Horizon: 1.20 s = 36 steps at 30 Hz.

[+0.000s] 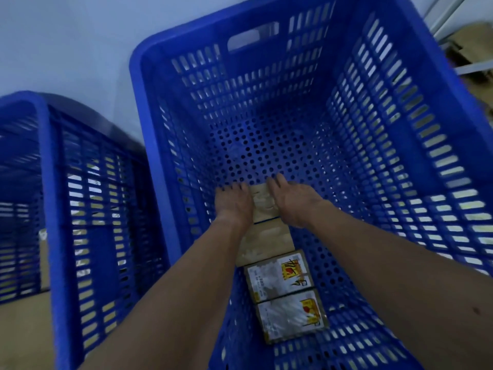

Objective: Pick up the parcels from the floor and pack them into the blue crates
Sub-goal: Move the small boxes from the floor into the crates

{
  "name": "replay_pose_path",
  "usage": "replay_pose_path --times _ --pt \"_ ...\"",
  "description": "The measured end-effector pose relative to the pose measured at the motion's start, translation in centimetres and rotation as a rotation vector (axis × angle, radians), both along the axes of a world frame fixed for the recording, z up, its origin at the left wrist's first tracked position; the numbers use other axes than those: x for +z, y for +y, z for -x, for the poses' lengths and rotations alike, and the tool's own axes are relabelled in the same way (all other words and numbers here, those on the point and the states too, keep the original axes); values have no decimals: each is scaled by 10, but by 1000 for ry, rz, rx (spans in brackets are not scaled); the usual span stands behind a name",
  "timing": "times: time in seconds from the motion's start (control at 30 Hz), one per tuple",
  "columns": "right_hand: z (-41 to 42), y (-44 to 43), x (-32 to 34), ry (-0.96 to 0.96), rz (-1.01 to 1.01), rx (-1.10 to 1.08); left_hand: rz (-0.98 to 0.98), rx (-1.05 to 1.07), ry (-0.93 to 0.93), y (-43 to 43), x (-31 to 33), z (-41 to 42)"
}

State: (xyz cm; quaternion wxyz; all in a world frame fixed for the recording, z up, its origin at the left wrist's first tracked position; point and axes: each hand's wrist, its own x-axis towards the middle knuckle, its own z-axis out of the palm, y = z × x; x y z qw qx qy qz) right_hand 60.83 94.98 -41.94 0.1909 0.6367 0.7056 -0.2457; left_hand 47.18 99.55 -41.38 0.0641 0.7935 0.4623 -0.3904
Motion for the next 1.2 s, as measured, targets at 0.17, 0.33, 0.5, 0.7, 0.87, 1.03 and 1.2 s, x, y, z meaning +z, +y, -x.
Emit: replay_pose_path --times 0.17,0.33,0.5,0.7,0.87,1.03,1.2 --pt "7 -1 -7 86 73 -49 43 -26 87 -4 -8 0" --pt "5 -3 -3 99 120 -79 51 -6 90 -5 -7 3" --pt "-12 -13 19 62 140 -75 52 12 12 -8 14 8" --pt "-34 -33 87 -15 163 -68 138 125 -223 -21 73 6" --pt "-41 -66 159 -53 154 -70 147 212 -350 -56 143 12" --pt "-43 -101 232 22 117 -182 104 227 -413 -96 227 18" --pt "-34 -141 291 45 88 -177 65 272 -479 -146 292 32"
